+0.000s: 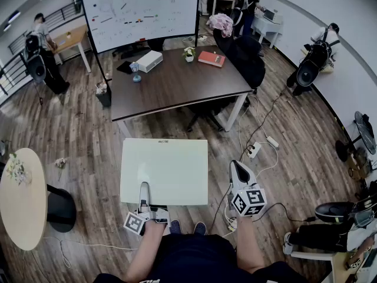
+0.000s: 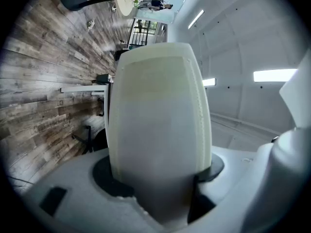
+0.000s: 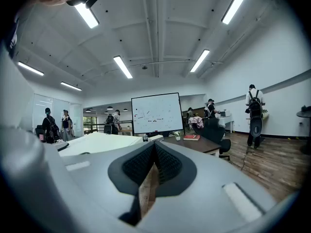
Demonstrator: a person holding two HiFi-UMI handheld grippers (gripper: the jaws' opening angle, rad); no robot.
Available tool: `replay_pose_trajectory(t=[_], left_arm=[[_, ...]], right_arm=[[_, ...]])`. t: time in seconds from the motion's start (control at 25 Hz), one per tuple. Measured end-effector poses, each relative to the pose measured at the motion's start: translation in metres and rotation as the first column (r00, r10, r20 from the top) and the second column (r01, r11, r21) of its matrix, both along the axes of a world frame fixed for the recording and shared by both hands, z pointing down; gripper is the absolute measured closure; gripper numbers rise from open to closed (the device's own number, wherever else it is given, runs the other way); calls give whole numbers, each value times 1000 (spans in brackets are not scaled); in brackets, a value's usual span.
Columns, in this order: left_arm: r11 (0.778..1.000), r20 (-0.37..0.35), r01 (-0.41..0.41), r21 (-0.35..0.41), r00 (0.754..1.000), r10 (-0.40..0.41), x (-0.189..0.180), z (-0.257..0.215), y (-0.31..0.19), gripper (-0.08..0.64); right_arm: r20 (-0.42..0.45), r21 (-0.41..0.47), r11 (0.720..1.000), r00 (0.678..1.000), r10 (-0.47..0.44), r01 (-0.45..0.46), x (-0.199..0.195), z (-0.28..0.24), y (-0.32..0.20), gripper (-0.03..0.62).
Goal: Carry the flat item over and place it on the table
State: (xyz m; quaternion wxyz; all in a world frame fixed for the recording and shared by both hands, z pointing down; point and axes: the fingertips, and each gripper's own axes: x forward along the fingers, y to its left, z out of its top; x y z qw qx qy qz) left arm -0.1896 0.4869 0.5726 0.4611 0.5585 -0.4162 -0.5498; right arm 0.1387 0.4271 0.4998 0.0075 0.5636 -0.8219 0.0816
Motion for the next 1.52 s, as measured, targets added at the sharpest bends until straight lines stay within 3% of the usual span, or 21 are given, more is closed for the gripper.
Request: replay_pose_trajectory(t=[0.56, 0.92, 1.52], left_arm=[[1000, 10, -6, -7, 1000, 6, 4, 5, -2, 261], [1000, 13, -2, -11, 1000, 3, 12, 8, -3, 259], [1000, 11, 6, -15, 1000, -5, 63, 11, 5, 259]], right_arm=[[39, 9, 1000, 999, -28, 28, 0, 1, -2, 581], [41, 0, 1000, 999, 15, -15, 19, 9, -8, 580], [-4, -65, 998, 1000, -29, 28, 63, 32, -5, 584]])
